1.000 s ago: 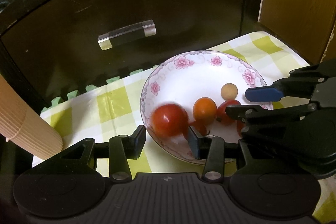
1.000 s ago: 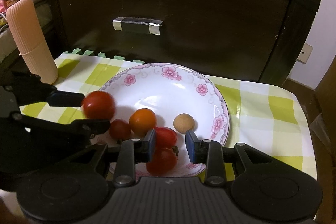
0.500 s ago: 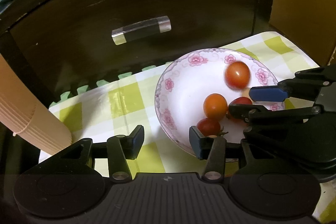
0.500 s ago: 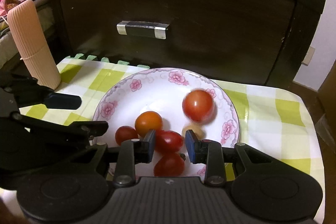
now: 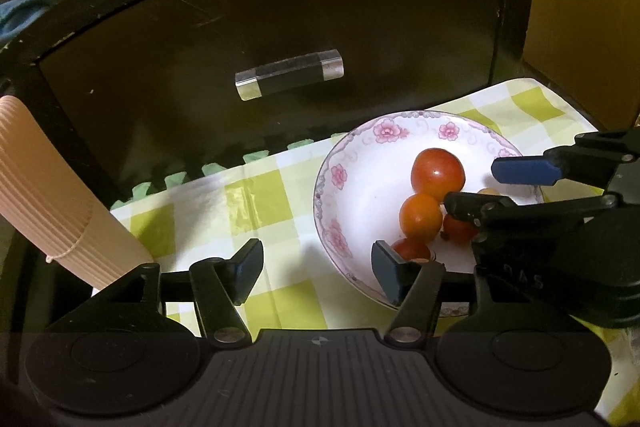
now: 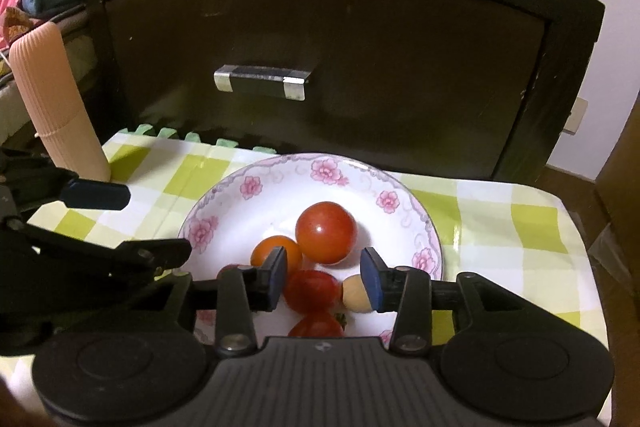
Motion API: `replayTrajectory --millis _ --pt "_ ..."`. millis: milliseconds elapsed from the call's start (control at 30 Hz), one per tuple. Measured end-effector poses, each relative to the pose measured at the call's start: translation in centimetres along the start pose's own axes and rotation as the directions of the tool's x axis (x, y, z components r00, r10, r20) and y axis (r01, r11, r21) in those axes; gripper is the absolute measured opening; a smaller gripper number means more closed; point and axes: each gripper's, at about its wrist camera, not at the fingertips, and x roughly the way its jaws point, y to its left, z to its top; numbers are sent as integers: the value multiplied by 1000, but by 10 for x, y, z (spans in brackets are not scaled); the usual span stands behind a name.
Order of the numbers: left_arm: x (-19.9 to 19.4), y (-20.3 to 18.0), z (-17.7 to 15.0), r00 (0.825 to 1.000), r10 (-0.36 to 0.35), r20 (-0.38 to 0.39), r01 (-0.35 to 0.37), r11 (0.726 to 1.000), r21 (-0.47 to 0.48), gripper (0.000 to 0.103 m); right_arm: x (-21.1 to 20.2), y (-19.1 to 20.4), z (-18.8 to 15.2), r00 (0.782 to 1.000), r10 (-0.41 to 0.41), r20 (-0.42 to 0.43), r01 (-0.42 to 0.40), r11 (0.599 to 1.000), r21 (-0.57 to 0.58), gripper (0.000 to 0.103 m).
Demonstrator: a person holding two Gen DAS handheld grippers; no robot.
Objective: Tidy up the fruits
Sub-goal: 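Withdraw both tools from the bowl toward the remaining fruits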
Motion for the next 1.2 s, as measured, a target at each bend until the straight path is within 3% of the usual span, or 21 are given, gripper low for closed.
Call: replayTrajectory --millis 1200 --pt "-43 -2 -5 998 -1 56 0 1000 11 74 -48 6 7 998 -34 47 33 999 40 42"
